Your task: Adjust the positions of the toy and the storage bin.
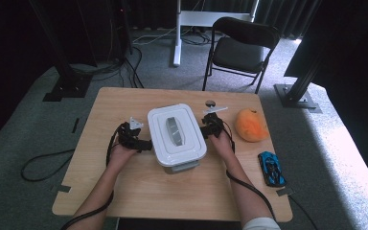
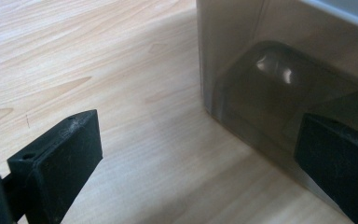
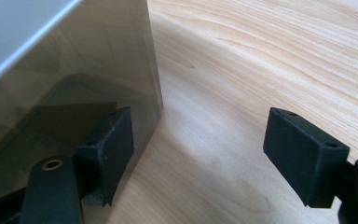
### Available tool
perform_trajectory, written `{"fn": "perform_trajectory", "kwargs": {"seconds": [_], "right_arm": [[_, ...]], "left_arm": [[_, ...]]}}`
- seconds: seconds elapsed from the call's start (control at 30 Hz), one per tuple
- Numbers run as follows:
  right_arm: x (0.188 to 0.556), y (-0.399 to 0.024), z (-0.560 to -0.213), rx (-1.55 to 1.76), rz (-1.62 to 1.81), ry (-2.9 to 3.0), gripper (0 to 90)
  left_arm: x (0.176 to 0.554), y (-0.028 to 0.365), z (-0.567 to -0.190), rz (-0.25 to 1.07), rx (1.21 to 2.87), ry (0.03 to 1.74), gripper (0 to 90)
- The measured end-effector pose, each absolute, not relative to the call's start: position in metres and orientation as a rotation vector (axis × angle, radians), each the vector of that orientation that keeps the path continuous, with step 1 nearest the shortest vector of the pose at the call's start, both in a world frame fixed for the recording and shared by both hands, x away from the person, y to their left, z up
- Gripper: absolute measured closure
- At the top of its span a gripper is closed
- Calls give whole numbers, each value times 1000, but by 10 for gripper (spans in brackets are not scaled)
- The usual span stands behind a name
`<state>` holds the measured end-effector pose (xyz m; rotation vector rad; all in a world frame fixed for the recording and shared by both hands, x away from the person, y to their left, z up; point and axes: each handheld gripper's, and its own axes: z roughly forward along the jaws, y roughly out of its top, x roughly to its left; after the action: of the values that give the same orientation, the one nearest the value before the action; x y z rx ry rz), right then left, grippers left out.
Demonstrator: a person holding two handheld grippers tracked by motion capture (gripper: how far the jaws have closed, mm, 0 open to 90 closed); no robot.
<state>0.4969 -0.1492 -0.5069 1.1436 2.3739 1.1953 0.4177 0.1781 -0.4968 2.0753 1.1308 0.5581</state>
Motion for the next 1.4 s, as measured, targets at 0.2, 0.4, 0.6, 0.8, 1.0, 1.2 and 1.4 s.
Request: {"fn": "perform_trajectory", "kwargs": {"seconds": [0.2,0.4,0.6,0.8,1.0,1.2,1.4], "right_arm": [[485,-149,-508,1102,1213,2384,235],[476,-149,-509,1066,1233,2408,235],[465,-147,-508,1005,1240,2432,235],[456,-146,-509,991,1248,2433,235],[448,-146,-508,963,1244,2440,236],[437,-147,-508,928,1241,2444,238],[429,-150,-510,932,1262,2440,237]], "left_arm": [[401,178,-497,566,2080,1113,13],[383,177,-497,576,2087,1100,13],[365,179,-497,574,2089,1091,12],[351,178,-498,574,2091,1084,12],[338,176,-502,578,2098,1077,12],[325,175,-504,567,2096,1070,12],[315,171,-504,563,2108,1050,12]]}}
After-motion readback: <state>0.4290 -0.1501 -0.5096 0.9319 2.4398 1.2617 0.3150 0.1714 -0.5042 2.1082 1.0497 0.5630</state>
